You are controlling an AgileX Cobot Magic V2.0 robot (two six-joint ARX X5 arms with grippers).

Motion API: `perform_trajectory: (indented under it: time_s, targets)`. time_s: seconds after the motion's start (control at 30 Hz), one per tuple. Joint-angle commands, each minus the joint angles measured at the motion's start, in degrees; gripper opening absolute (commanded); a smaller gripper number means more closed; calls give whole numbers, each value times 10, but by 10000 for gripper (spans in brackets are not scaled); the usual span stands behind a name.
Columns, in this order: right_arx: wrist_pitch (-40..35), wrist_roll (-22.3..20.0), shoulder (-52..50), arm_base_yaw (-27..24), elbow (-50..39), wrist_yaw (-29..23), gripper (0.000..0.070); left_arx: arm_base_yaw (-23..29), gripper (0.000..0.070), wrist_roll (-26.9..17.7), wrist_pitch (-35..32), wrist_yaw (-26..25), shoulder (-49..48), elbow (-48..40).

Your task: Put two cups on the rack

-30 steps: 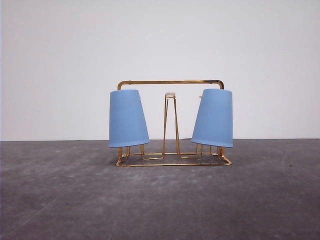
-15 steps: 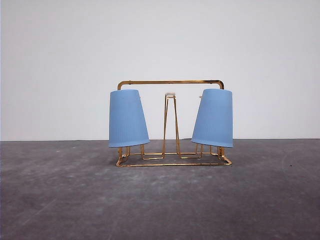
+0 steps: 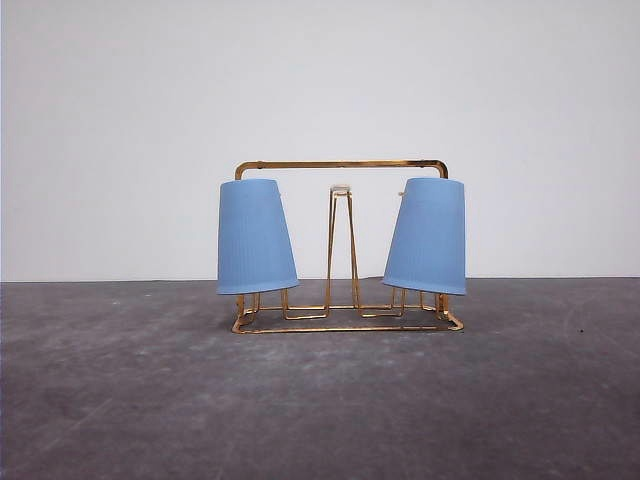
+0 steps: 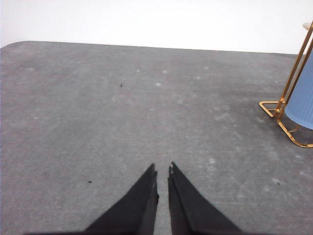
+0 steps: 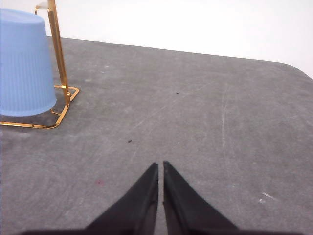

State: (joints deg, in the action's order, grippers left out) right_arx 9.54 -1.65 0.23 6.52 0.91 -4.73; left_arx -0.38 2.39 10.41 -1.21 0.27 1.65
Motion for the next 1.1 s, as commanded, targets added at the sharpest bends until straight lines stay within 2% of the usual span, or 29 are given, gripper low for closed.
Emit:
perform_trajectory:
  time_s: [0.0, 1.07]
  targets:
    - [-6, 1, 0, 1, -2, -2, 16, 0, 23, 0, 3, 2, -1, -9]
    - [-6, 1, 0, 1, -2, -2, 16, 0, 23, 0, 3, 2, -1, -9]
